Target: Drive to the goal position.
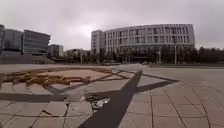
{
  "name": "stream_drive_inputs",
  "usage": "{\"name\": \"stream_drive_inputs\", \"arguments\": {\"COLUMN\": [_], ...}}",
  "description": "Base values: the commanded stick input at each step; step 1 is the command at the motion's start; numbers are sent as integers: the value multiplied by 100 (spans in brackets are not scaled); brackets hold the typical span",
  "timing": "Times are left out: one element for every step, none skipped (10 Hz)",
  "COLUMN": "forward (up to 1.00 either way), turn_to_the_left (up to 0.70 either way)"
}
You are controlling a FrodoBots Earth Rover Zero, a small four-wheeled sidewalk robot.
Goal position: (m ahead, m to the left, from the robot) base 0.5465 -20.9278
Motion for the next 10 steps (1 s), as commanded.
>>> {"name": "stream_drive_inputs", "arguments": {"forward": [70, 70, 70, 70, 70, 70, 70, 70, 70, 70], "turn_to_the_left": [0, 0, 0, 0, 0, 0, 0, 0, -18, -35]}}
